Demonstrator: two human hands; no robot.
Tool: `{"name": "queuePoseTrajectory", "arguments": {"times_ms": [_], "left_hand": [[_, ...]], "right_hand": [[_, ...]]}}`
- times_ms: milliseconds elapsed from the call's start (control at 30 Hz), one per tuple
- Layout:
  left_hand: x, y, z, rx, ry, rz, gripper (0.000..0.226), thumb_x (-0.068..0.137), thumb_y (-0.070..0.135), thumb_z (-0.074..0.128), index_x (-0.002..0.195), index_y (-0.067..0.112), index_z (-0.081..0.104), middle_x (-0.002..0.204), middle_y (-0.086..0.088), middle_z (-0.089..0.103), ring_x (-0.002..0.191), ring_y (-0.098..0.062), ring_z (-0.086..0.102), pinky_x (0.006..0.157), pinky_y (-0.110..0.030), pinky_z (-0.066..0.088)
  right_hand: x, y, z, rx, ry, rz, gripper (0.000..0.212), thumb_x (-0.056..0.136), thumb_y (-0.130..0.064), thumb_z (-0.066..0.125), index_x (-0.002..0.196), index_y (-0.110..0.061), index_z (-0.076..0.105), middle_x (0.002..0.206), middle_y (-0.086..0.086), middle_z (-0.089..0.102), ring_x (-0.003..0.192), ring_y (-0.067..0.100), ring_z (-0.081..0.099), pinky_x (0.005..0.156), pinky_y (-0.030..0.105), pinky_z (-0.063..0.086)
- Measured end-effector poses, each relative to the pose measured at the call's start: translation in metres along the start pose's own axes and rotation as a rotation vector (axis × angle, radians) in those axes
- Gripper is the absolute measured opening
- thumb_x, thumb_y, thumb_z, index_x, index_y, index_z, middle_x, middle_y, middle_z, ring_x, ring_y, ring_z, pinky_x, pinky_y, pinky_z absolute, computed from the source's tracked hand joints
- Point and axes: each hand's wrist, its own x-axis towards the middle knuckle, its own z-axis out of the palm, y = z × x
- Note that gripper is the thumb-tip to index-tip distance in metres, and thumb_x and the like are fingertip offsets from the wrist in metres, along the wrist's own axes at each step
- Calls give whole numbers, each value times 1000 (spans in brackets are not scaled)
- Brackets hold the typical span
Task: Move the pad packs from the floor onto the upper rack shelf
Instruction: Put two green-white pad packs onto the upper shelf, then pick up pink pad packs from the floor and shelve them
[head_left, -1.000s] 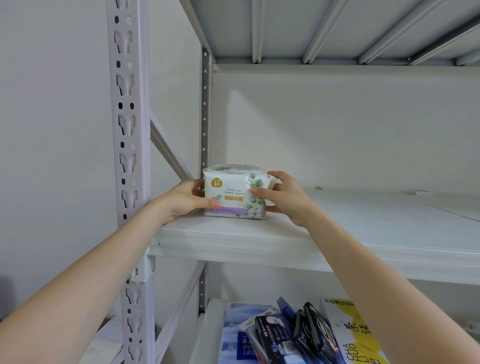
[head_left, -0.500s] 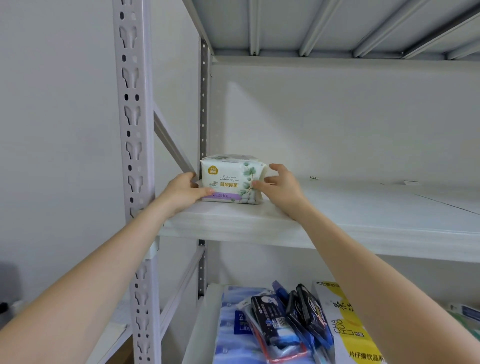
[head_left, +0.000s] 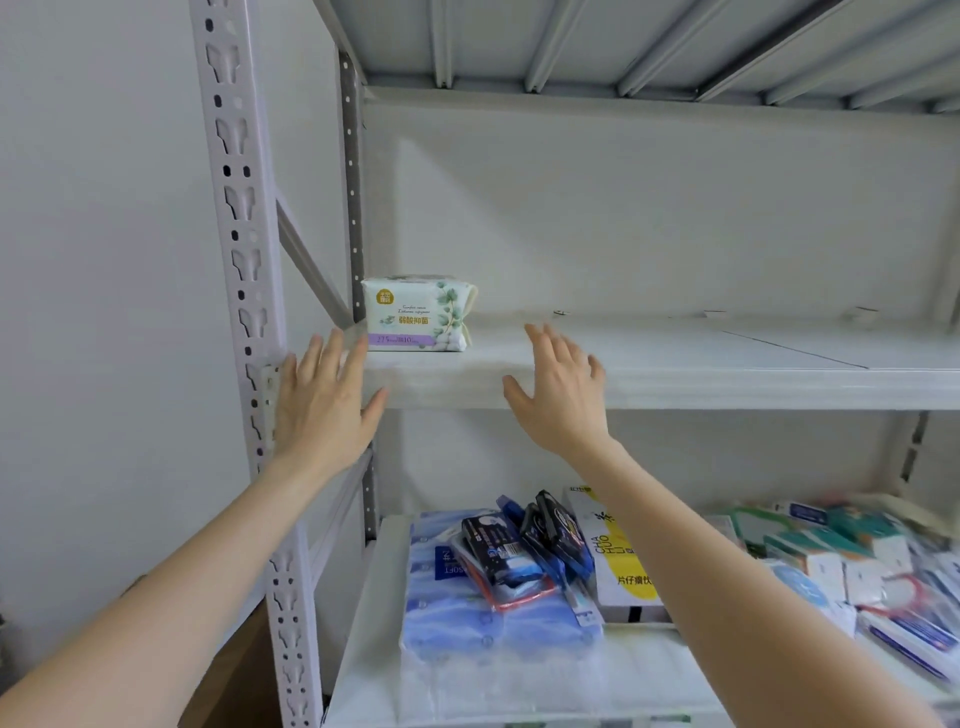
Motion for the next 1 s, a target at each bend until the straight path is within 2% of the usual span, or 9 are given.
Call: {"name": "queuePoseTrajectory", "arguments": {"times_ms": [167, 367, 567, 633, 833, 1000], "left_hand": [[-42, 29, 0, 79, -21, 66, 67, 95, 46, 44, 150, 11, 30, 156, -18, 27, 146, -35, 20, 118, -53, 10], [-91, 77, 2, 102, -64, 118, 68, 90, 42, 57, 148, 11, 37, 153, -19, 34, 143, -37, 28, 115, -58, 18], [-144, 144, 7, 116, -45, 146, 62, 94, 44, 48, 146, 13, 40, 150, -19, 39, 141, -37, 31, 114, -57, 17], [-169, 170, 9, 103, -50, 143, 62, 93, 44, 51, 146, 13, 40, 150, -19, 38, 142, -37, 30, 115, -58, 17], [-259, 251, 23, 57, -154, 87, 69, 89, 45, 57, 148, 14, 38, 153, -18, 35, 143, -36, 28, 115, -57, 14], [-350, 298, 39, 20, -325, 95, 70, 91, 48, 54, 150, 18, 34, 156, -16, 28, 146, -34, 21, 115, -59, 19]], "right_hand": [[-51, 20, -17, -95, -48, -15, 66, 96, -44, 42, 151, -20, 18, 160, 6, 18, 147, 22, 13, 117, 52, 9], [-106, 56, -33, -150, -93, -15, 65, 95, -45, 41, 151, -19, 20, 160, 7, 18, 148, 23, 13, 117, 52, 6], [-163, 108, -47, -184, -165, -41, 65, 96, -47, 38, 151, -19, 18, 160, 8, 17, 148, 24, 12, 116, 54, 3], [-186, 127, -53, -177, -199, -57, 66, 96, -47, 38, 152, -19, 17, 160, 8, 16, 148, 24, 11, 116, 54, 1], [-275, 184, -61, -136, -340, -88, 67, 96, -49, 37, 152, -19, 15, 161, 6, 12, 149, 23, 7, 116, 55, -3], [-364, 222, -49, -120, -501, -64, 67, 96, -49, 35, 152, -19, 13, 161, 5, 11, 149, 22, 5, 115, 53, -8]]}}
